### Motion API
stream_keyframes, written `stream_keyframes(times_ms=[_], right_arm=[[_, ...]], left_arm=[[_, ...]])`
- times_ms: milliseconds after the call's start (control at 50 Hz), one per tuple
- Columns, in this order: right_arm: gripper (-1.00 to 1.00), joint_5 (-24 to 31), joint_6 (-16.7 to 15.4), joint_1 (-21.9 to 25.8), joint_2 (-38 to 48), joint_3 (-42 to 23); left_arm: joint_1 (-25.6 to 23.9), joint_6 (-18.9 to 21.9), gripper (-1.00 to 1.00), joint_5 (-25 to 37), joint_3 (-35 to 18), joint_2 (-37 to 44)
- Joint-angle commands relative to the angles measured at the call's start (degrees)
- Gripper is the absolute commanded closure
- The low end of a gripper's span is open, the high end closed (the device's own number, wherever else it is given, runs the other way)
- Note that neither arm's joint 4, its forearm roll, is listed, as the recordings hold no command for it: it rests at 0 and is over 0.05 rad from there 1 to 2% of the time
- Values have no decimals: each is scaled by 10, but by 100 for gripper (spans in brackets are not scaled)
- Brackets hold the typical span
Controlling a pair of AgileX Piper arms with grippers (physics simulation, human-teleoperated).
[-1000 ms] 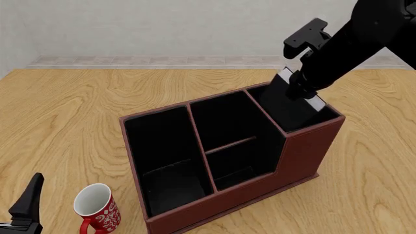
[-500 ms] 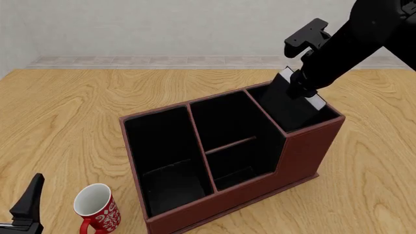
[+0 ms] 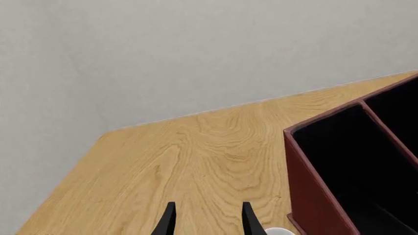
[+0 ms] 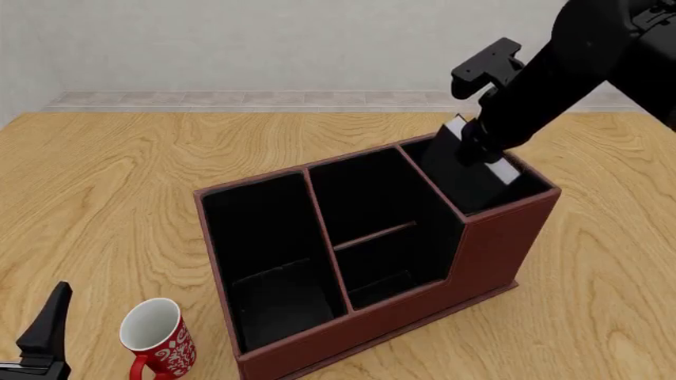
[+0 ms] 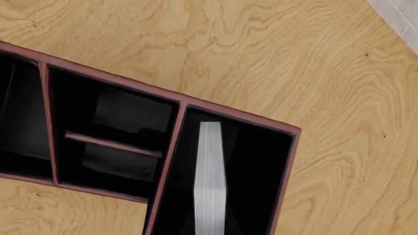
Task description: Pick up the book and place it in the right compartment of the caddy.
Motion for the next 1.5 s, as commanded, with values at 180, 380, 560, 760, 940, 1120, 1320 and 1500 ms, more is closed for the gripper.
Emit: stream_keyframes(times_ms=[180,380,560,760,940,1120,1320,1500], right_arm=[[100,-1,29,1,-10,10],[100,-8,40,5,-15,26],[100,-10,40,4,-15,30],[100,-9,31,-4,-14,25],[100,-6,22,-15,-16,24],[-100,-4,19,-18,-15,20],[-100,-8,18,-18,-15,24],[-100,-9,16,-19,-15,25]], left_arm=[[-1,0,-100,0,-1,0],[0,0,-100,1,-4,0],[1,1,-100,3,-4,0],[-1,0,-100,2,-3,0],[0,-2,-100,0,0,0],[0,-3,-100,-1,1,0],[0,-3,-100,-2,2,0],[-1,-4,-100,-3,3,0]])
